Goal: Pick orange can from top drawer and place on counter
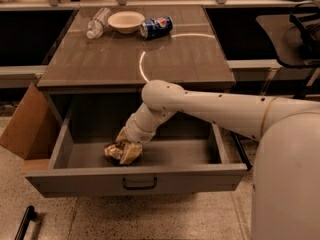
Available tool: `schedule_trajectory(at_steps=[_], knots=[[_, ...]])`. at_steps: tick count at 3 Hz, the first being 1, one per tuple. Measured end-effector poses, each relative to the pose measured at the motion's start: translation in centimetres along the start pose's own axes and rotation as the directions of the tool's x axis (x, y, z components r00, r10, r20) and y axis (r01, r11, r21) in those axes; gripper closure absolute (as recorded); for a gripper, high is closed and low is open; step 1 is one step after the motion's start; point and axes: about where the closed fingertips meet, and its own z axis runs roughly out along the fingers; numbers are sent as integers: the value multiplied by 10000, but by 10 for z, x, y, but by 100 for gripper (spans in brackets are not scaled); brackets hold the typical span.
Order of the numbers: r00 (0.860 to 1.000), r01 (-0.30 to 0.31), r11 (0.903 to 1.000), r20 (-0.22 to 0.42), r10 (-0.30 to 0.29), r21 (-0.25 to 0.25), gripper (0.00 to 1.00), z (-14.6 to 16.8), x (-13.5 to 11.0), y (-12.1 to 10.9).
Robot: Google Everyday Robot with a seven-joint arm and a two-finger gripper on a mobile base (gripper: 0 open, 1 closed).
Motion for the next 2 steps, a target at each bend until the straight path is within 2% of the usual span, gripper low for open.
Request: schedule_trajectory(at_steps=[1, 2], knots=[[9999, -1, 9973, 100, -6, 739, 89, -31, 6, 2], [9998, -24, 9873, 191, -6, 1587, 100, -73, 15, 5]])
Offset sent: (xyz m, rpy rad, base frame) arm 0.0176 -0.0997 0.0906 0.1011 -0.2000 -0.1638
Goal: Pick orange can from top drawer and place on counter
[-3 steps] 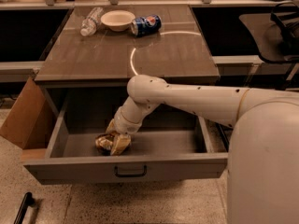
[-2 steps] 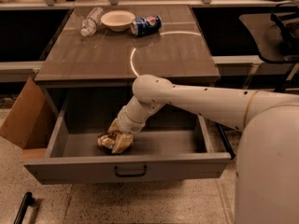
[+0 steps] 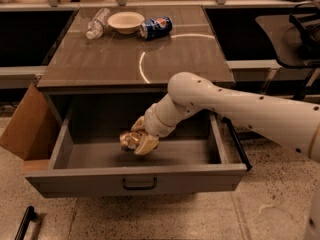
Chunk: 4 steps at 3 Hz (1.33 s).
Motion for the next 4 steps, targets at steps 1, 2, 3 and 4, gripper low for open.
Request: schedule_trajectory(at_steps=[1, 2, 3, 4], knots=[[10000, -42, 9979, 77, 37, 641, 100, -42, 12, -4], [10000, -43, 9927, -55, 50, 1206, 100, -81, 23, -11], [9995, 199, 9868, 227, -238, 1609, 100, -108, 25, -14], [9992, 269, 9856, 252, -316, 1672, 100, -111, 26, -15]])
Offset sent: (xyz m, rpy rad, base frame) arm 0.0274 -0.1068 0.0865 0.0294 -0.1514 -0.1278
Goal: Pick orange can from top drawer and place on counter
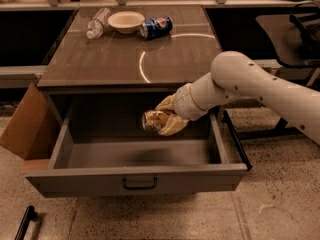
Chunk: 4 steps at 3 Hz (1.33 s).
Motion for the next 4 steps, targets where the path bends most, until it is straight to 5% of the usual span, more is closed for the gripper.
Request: schedule_trajectory(at_steps=[1, 2, 3, 4], knots=[[9997, -90, 9997, -223, 94, 214, 100, -9, -1, -4], [9954, -233, 9961, -903, 311, 857, 100, -52, -4, -14], [9863, -356, 9856, -1533, 614, 1655, 100, -97, -13, -29], [9712, -736, 9635, -2010, 1278, 2573, 100, -138, -23, -46]])
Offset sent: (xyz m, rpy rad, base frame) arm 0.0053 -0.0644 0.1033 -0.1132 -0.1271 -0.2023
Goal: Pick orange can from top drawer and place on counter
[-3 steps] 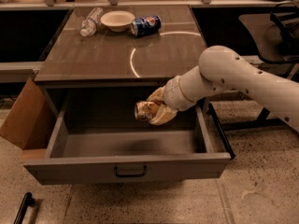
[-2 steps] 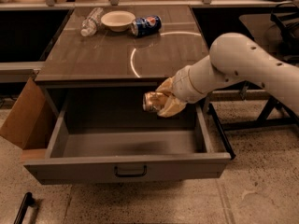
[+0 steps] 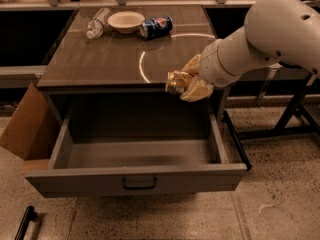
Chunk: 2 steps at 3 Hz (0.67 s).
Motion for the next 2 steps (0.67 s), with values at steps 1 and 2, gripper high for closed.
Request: schedule_trajectory(at_steps=[1, 2], knots=[[10000, -2, 10000, 1, 2, 2, 100, 0, 0, 0], [9997, -251, 9994, 70, 249, 230, 100, -6, -6, -18]])
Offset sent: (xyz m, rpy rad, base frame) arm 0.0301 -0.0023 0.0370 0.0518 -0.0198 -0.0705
